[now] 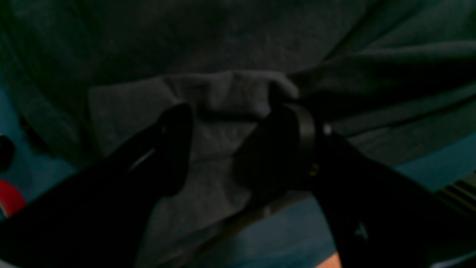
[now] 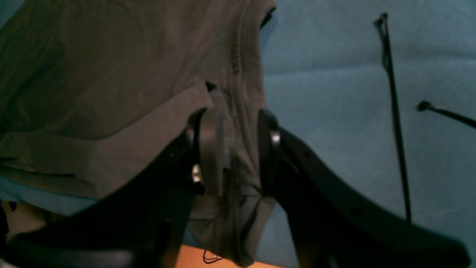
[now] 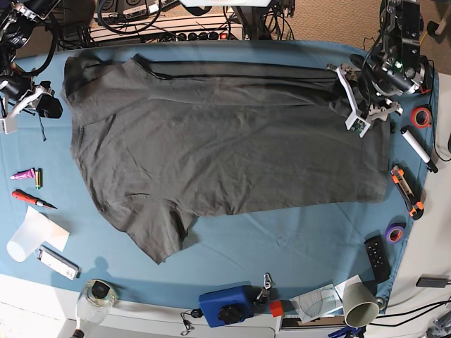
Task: Fold the T-shirt properly
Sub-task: 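Release the shirt edge with the left gripper and lift it away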
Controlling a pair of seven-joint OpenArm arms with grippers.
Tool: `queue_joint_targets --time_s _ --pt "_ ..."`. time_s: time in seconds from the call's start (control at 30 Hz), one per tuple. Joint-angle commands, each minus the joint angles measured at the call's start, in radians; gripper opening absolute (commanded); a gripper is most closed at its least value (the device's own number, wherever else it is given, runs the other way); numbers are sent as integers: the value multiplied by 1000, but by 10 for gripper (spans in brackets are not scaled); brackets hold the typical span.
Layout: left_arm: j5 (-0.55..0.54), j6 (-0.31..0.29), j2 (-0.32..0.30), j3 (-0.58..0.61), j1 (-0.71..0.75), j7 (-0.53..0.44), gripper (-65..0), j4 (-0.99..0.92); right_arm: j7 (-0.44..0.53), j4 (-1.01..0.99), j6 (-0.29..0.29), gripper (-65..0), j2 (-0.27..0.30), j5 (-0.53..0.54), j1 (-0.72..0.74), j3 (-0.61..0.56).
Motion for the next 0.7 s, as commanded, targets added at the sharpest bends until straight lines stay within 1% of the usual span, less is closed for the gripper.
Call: queue_joint_targets --time_s 0.0,0.03,0.1,0.2,0.23,0.33,0.43,0.5,0.67 --pt "15 15 -11 -5 -8 -3 -339 9 17 16 5 -488 27 19 6 10" --pt "15 16 -11 -5 -14 0 -373 9 17 16 5 -488 27 16 6 10" --pt "14 14 -11 -5 -23 2 -461 9 17 16 5 -489 27 10 5 10" --pt "12 15 -11 -5 -27 7 -632 9 17 16 5 -488 27 -6 6 10" --pt "12 14 -11 -5 -27 7 -650 9 17 16 5 -488 27 -9 6 10" --pt "12 19 -11 -5 -27 15 -650 9 17 16 5 -489 27 -10 6 10" --pt "12 64 -11 -5 -33 46 -650 10 17 16 5 -488 28 -10 6 10" --pt "13 78 -11 -5 -34 51 -650 16 17 16 5 -489 27 -10 6 10" --pt "13 78 -11 -5 -36 20 -650 39 17 16 5 -489 28 -10 6 10"
